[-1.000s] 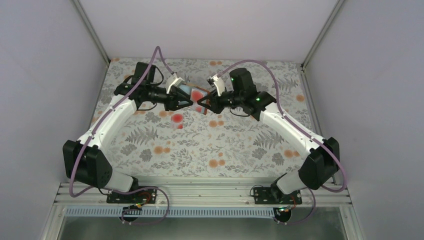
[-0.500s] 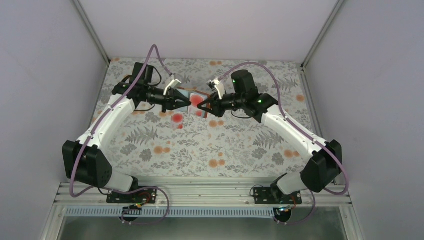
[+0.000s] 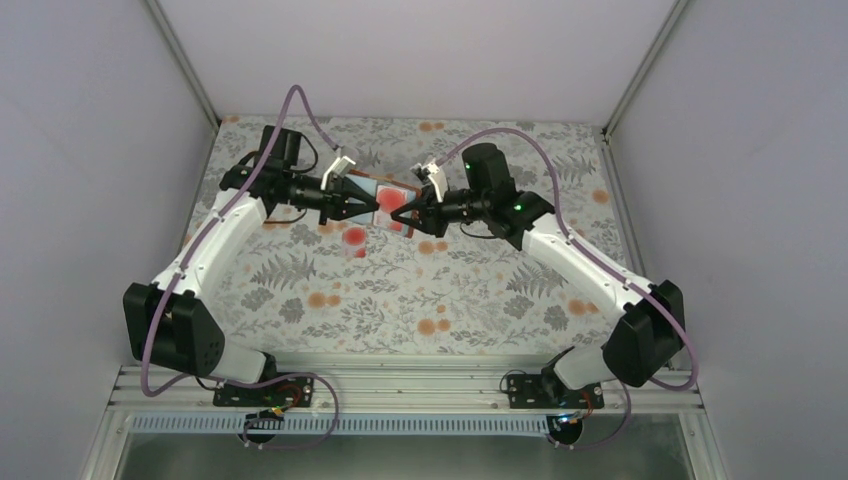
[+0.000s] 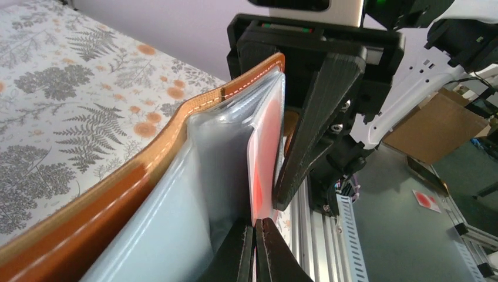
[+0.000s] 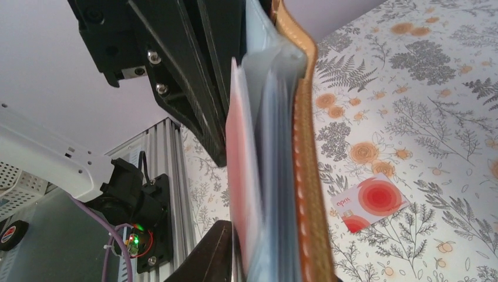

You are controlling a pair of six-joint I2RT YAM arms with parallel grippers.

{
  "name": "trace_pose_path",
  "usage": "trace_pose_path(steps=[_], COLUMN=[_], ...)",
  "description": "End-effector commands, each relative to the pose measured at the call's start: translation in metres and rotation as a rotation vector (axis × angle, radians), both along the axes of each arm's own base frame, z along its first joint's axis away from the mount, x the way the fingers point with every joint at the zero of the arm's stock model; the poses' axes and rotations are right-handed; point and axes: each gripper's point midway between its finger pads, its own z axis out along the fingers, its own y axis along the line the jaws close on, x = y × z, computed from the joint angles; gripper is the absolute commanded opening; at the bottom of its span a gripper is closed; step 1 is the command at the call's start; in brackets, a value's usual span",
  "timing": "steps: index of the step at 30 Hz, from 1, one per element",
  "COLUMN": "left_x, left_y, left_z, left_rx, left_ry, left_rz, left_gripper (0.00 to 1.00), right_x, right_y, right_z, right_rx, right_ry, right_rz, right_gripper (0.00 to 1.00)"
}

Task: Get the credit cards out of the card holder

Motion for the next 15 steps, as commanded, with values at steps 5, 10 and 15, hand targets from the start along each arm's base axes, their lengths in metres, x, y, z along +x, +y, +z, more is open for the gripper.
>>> trace_pose_path(steps=[5, 10, 15], left_x=[-0.007, -0.006, -0.005], left_y=[0.007, 0.009, 0.011], left_z=[0.019, 0.018, 0.016], left_rx=[-0.063, -0.061, -0.052], left_ry=[-0.078, -0.081, -0.089], left_rz=[-0.017, -0.011, -0.004], left_gripper=[0.02, 0.02, 0.02], right_x=[-0.021, -0.021, -0.018], right_y=[0.001, -0.004, -0.009], right_z=[0.019, 0.022, 0.018], right_rx=[0.069, 0.072, 0.063], right_ry=[-0.071, -0.082, -0.074], right_rz=[0.076, 0.066, 0.05], right_gripper=[0.25, 0.27, 0.25])
